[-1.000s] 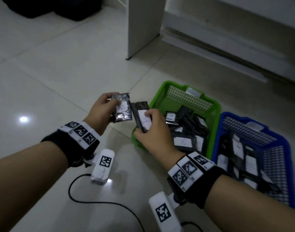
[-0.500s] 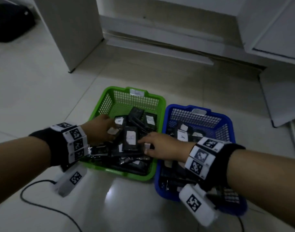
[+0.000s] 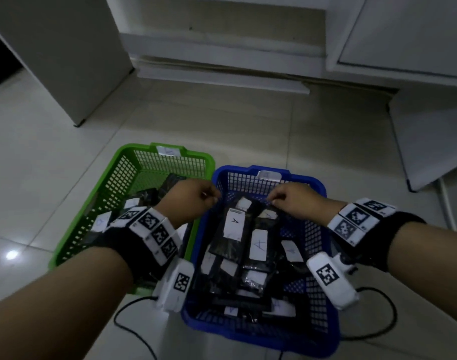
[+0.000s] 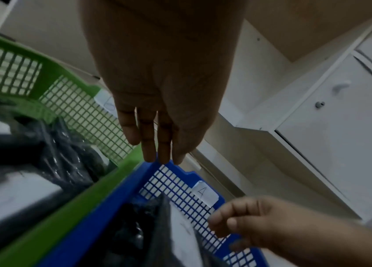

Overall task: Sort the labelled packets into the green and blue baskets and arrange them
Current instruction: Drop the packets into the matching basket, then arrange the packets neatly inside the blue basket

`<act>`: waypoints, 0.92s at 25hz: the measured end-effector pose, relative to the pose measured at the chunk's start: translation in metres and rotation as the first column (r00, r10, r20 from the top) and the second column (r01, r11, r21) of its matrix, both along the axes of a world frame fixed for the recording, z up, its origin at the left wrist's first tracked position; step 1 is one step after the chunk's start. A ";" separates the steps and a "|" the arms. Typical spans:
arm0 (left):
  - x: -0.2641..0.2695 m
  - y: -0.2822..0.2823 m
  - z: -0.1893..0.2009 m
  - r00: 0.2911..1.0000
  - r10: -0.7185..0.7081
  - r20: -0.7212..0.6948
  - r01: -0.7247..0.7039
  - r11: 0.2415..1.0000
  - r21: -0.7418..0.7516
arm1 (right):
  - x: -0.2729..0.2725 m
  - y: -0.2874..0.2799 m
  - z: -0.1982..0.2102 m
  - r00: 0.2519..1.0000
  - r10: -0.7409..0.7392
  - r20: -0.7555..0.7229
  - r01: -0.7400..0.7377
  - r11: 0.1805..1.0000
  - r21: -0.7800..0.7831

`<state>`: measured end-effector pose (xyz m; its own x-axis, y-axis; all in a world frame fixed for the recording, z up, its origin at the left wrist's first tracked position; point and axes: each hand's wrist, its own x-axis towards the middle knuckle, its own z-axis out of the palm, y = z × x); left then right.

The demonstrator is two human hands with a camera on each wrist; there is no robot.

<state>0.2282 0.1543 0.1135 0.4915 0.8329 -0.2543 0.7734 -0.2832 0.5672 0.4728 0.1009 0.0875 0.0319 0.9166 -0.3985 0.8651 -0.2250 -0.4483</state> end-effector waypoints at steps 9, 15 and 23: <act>0.055 -0.007 -0.043 0.912 -0.122 -0.393 0.158 0.986 0.059 | 0.012 -0.011 -0.054 0.989 0.147 -0.032 -0.149 0.985 -0.088; 0.062 0.010 -0.051 0.907 -0.193 -0.375 0.165 0.981 -0.106 | 0.025 -0.021 -0.040 0.983 0.186 -0.005 -0.174 0.911 -0.373; 0.024 -0.008 -0.025 0.942 -0.332 -0.038 0.302 0.895 -0.328 | 0.004 0.015 -0.068 0.999 0.054 -0.005 -0.054 0.994 -0.090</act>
<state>0.2520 0.1466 0.0884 0.6784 0.5065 -0.5321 0.7246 -0.3416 0.5986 0.4768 0.1164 0.0199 -0.0183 0.8774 -0.4794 0.8758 -0.2173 -0.4310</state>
